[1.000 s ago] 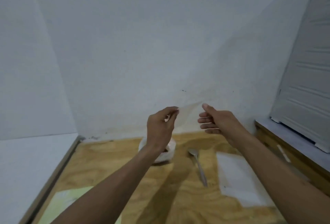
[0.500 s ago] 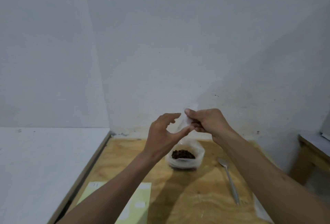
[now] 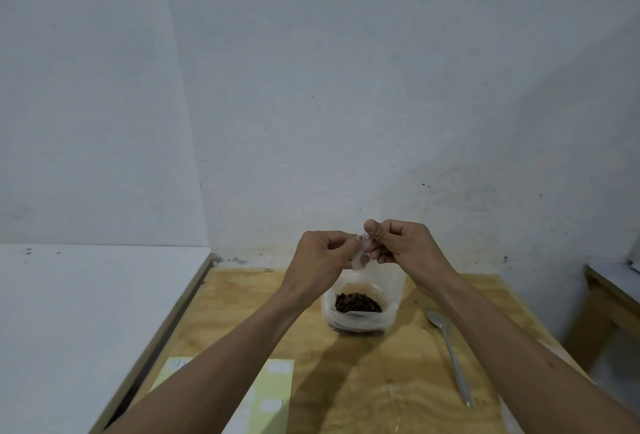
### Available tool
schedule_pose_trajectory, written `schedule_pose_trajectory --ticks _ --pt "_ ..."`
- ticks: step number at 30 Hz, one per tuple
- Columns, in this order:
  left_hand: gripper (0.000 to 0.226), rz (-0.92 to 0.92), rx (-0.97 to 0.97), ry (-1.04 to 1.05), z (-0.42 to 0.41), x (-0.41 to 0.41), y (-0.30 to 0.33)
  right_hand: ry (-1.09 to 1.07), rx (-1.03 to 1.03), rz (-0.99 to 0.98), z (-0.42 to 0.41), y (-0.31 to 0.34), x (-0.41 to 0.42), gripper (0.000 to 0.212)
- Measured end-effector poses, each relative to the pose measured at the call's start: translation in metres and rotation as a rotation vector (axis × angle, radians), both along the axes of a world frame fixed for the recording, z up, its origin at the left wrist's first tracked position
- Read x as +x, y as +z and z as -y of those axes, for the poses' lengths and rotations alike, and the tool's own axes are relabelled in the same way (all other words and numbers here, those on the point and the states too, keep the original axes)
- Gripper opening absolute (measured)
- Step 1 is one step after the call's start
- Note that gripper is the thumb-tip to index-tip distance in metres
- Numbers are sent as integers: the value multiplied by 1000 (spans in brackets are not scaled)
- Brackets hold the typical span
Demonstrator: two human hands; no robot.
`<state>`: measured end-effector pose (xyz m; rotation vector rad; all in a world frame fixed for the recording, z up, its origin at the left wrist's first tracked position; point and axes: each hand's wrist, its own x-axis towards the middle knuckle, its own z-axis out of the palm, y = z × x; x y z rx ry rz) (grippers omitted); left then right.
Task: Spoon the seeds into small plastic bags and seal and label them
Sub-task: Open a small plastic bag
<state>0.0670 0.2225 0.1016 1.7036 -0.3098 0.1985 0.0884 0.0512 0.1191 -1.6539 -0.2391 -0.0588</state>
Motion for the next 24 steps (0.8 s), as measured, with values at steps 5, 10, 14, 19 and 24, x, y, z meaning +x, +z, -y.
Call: schedule_pose_trajectory --ticks 5,10,14,19,24 --pt "21 6 130 68 -1 5 -4 97 -133 21 3 -5 4 26" --pt "17 14 243 144 -7 10 -4 129 -236 -14 -3 -8 7 19" --pt "18 39 290 216 -5 6 -10 94 -345 -23 -14 -9 9 19" --pt "18 6 263 259 -6 5 -18 57 -418 -1 -23 -12 7 25" --pt "23 -43 168 298 -3 5 -24 18 -474 24 -28 -12 7 30"
